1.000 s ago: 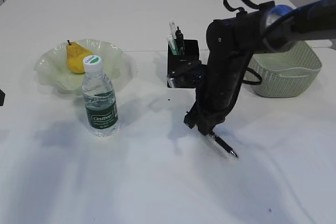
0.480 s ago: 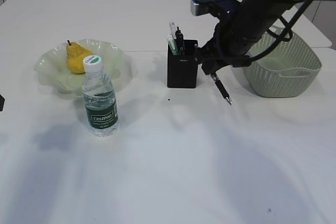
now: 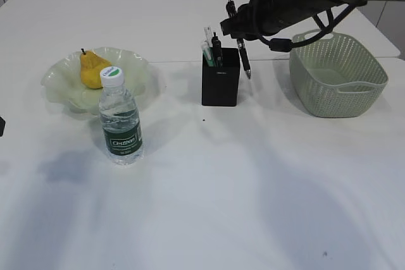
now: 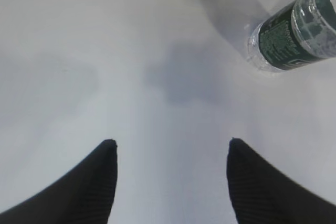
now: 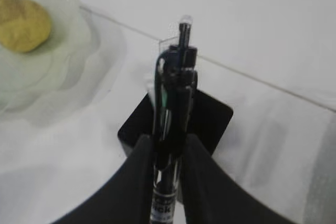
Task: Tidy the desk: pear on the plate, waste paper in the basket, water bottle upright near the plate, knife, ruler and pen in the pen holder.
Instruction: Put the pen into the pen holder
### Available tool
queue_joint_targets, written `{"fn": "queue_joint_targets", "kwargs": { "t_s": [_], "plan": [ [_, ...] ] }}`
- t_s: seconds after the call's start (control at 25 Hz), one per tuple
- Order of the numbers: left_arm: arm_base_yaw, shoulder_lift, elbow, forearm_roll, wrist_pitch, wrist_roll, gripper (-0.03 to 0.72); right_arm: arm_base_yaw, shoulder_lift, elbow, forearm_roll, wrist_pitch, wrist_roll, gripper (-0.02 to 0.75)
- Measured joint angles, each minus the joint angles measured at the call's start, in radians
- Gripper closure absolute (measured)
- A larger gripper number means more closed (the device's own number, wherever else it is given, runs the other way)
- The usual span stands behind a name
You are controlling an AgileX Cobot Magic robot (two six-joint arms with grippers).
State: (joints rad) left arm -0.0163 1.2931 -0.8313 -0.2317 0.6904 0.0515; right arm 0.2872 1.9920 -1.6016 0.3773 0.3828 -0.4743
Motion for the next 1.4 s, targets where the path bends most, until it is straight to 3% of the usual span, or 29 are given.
{"fn": "queue_joint_targets", "kwargs": {
  "t_s": [0.32, 0.72, 1.4],
  "plan": [
    [0.0, 0.0, 0.0, 0.0, 0.0, 0.0, 0.223, 0.0, 0.066, -0.004, 0.045, -0.247, -0.002, 0.622],
    [0.0, 0.0, 0.0, 0.0, 0.0, 0.0, 0.223, 0.0, 0.173, -0.152, 0.056, -0.284, -0.004, 0.622],
    [0.0, 0.0, 0.0, 0.0, 0.002, 0.0, 0.223, 0.0, 0.276, -0.159, 0.086, -0.298, -0.004, 0.621]
  ]
}}
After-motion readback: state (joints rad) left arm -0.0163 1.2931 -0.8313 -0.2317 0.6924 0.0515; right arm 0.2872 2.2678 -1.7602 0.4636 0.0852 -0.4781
